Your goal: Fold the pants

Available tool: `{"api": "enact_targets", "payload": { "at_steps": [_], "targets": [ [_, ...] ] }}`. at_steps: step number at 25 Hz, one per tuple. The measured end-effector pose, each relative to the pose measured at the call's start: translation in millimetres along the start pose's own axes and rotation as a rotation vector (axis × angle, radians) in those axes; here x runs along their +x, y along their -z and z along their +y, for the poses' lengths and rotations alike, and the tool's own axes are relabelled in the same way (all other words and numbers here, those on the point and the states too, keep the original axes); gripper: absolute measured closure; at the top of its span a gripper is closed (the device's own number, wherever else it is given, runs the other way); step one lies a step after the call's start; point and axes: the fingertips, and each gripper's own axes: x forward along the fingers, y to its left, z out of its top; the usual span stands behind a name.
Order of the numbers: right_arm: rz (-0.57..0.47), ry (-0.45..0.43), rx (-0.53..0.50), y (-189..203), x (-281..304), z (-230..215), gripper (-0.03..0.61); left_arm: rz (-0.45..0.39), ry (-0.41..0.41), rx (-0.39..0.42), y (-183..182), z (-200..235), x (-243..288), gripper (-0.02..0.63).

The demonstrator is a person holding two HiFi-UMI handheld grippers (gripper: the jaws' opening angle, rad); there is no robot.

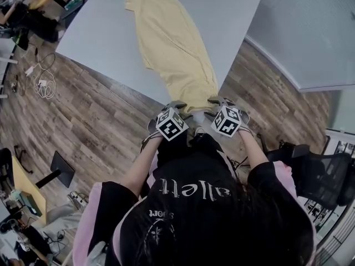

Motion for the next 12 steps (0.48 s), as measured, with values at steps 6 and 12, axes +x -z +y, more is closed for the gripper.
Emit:
{"api": "enact_targets", "payload": {
  "at_steps": [6,12],
  "targets": [
    [-0.024,-0.015,0.073,1.7,-1.6,-4.7,0.414,-0.033,-0.039,-0.048,-1.5,11.0,3.2,0.446],
    [-0.052,-0.006,0.171,-8.6,-4.7,-6.3,0.483,-0.071,-0.064,-0.109,-0.6,20.6,0.3,0.522]
  ]
}}
